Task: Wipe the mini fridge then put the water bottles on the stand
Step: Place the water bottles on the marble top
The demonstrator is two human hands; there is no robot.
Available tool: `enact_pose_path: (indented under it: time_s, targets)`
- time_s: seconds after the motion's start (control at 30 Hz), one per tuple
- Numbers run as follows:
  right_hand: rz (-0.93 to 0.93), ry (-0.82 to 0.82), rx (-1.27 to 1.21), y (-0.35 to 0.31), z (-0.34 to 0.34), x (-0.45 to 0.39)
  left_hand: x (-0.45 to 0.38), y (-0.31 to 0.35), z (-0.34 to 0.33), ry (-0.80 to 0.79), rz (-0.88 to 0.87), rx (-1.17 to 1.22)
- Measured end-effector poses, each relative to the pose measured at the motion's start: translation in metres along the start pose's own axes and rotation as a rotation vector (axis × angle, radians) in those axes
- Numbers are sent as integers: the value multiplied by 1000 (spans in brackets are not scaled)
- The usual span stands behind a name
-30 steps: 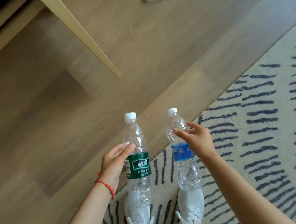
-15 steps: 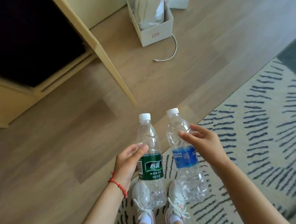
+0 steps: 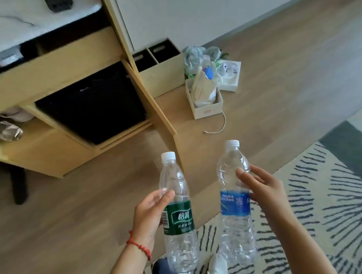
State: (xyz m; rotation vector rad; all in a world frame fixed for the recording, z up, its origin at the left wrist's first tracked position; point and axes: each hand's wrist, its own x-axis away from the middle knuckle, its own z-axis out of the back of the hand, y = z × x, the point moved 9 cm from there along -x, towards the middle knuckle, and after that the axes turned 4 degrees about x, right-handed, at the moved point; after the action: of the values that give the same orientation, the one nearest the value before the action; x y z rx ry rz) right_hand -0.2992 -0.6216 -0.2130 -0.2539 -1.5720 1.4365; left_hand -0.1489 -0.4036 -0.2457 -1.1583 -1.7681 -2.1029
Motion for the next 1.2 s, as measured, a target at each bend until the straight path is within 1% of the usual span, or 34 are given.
enact_pose_path:
  time_s: [0.13, 0.3, 0.57, 0.73, 0.9, 1.07, 1.2]
  targets:
    - [74, -44, 35, -50, -14, 25, 35, 40, 16, 23, -95, 26]
    - [140, -96, 39, -95, -34, 47, 66, 78, 37, 45, -194, 55]
    - [240, -198, 110, -154, -95, 57, 83, 141, 85, 105, -338, 137]
    - [311, -253, 100, -200, -154, 50, 63, 192, 135, 125, -410, 181]
    - [367, -315, 60, -248, -237, 36, 25, 247, 200, 144, -468, 181]
    - [436, -326, 75, -291, -312, 14, -13, 298, 265, 178, -494, 193]
    - [462, -346, 68, -320, -357, -6, -40, 335, 297, 194, -535, 194]
